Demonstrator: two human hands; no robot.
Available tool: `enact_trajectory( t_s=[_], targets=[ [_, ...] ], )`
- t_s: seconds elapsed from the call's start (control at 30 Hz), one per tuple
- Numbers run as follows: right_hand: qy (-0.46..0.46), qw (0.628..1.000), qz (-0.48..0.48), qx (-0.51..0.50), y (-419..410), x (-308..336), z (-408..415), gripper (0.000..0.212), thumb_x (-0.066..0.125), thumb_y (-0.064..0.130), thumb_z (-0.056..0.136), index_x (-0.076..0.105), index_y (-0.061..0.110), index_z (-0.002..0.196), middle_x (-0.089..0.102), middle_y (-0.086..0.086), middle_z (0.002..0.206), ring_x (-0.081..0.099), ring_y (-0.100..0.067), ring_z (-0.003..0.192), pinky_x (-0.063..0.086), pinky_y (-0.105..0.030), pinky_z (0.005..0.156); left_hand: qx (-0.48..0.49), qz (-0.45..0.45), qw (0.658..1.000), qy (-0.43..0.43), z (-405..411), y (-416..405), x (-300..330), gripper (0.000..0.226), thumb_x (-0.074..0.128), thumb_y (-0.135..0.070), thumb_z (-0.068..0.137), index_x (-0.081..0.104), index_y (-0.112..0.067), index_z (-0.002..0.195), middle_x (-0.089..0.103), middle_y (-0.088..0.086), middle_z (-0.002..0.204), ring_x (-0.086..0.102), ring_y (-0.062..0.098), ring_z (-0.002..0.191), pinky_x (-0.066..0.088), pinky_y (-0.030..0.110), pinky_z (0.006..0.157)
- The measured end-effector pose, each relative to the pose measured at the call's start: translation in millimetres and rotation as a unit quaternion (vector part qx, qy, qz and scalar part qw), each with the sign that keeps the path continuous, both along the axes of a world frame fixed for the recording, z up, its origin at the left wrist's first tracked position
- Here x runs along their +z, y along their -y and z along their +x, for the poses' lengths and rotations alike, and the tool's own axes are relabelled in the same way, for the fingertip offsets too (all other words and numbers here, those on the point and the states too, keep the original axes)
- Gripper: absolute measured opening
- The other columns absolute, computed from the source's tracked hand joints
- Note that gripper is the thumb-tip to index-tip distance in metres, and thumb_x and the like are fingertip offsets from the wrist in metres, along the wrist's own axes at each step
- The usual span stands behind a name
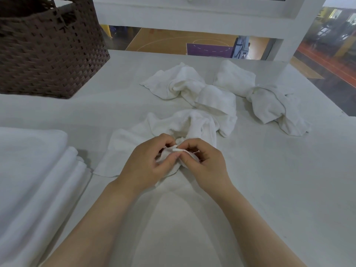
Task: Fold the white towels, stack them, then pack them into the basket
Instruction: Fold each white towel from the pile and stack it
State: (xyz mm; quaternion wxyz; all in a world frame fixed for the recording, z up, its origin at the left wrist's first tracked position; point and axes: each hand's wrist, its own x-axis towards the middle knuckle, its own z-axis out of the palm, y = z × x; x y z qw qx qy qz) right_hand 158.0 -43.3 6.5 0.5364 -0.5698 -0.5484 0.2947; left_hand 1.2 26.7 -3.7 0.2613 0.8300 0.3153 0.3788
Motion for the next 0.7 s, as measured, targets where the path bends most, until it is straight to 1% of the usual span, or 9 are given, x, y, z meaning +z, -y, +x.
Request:
enact_trajectory(
  t_s=[0.07,0.13,0.27,0.33,0.4,0.47,0.57,0.63,0.7],
  targets=[
    [-0.002,1.0,-0.006,0.024,0.9,1.7,1.8,0.011,0.068,0.014,0.091,0.071,0.025,0.088,0.072,0.011,0.087,0.067,-0.012,0.083,0.055,-0.031,0.077,0.004,0.009,1.0,-0.006,0.4,-1.3,-1.1,0.016,0.049,-0.046,0.091,0.055,-0.031,0.091,0.061,-0.008,0.077,0.058,0.014,0.071,0.044,0.03,0.06],
    [0.007,1.0,0.025,0.012,1.1,2.0,8.7,0.013,0.063,0.011,0.092,0.069,0.018,0.084,0.07,0.007,0.082,0.066,-0.013,0.079,0.052,-0.026,0.073,0.002,0.027,0.999,-0.022,1.1,-1.7,-2.5,0.019,0.046,-0.045,0.093,0.054,-0.029,0.091,0.058,-0.012,0.075,0.056,0.008,0.071,0.043,0.023,0.061],
    [-0.014,0.975,0.08,-0.207,-9.5,-2.4,40.0,0.019,0.052,0.005,0.089,0.064,0.019,0.083,0.062,0.013,0.07,0.056,-0.005,0.066,0.042,-0.018,0.065,0.015,0.034,0.999,-0.04,0.7,-3.9,-6.7,0.022,0.043,-0.046,0.094,0.054,-0.027,0.095,0.055,-0.024,0.078,0.053,-0.002,0.076,0.038,0.009,0.066],
    [-0.031,0.966,0.015,-0.256,-16.6,-6.8,55.0,0.02,0.054,0.008,0.092,0.062,0.024,0.1,0.062,0.019,0.081,0.056,0.003,0.07,0.042,-0.018,0.069,0.019,0.036,0.998,-0.043,0.6,-3.9,-7.1,0.019,0.042,-0.046,0.094,0.052,-0.031,0.098,0.054,-0.026,0.079,0.053,-0.006,0.078,0.039,0.009,0.068],
    [-0.017,0.976,-0.07,-0.208,-19.8,-14.7,62.3,0.034,0.059,0.018,0.093,0.053,0.03,0.125,0.061,0.021,0.104,0.059,0.006,0.088,0.045,-0.02,0.079,0.011,0.051,0.997,-0.048,2.1,-2.3,-6.4,0.016,0.042,-0.046,0.094,0.051,-0.036,0.103,0.058,-0.024,0.085,0.053,-0.009,0.08,0.041,0.011,0.072],
    [-0.009,0.985,-0.1,-0.137,-20.9,-20.9,60.2,0.046,0.062,0.028,0.094,0.045,0.035,0.136,0.058,0.019,0.118,0.059,0.001,0.101,0.048,-0.021,0.086,-0.002,0.085,0.995,-0.058,2.9,-0.4,-6.2,0.02,0.043,-0.041,0.097,0.053,-0.036,0.114,0.063,-0.019,0.094,0.055,-0.004,0.086,0.044,0.017,0.074],
    [-0.018,0.992,-0.063,-0.111,-21.8,-21.2,52.9,0.035,0.065,0.029,0.093,0.056,0.039,0.125,0.064,0.01,0.102,0.062,-0.004,0.086,0.05,-0.017,0.077,-0.016,0.158,0.984,-0.079,0.6,-0.9,-7.8,0.027,0.044,-0.033,0.099,0.058,-0.033,0.121,0.064,-0.014,0.095,0.055,0.002,0.085,0.044,0.018,0.065],
    [0.006,0.99,-0.042,-0.131,-22.3,-21.7,54.1,0.018,0.066,0.025,0.091,0.065,0.034,0.107,0.066,0.003,0.086,0.058,-0.006,0.072,0.048,-0.018,0.068,-0.02,0.183,0.979,-0.084,0.2,-2.1,-9.2,0.028,0.045,-0.03,0.098,0.067,-0.03,0.115,0.064,-0.011,0.095,0.056,0.005,0.084,0.047,0.022,0.058],
    [0.023,0.989,-0.033,-0.141,-21.8,-24.3,56.3,0.007,0.066,0.023,0.09,0.069,0.028,0.092,0.068,0.003,0.081,0.058,-0.007,0.069,0.048,-0.02,0.066,-0.019,0.182,0.979,-0.086,1.1,-1.9,-10.2,0.027,0.046,-0.029,0.097,0.07,-0.028,0.109,0.062,-0.013,0.095,0.055,0.004,0.085,0.048,0.025,0.055]
  ],
)
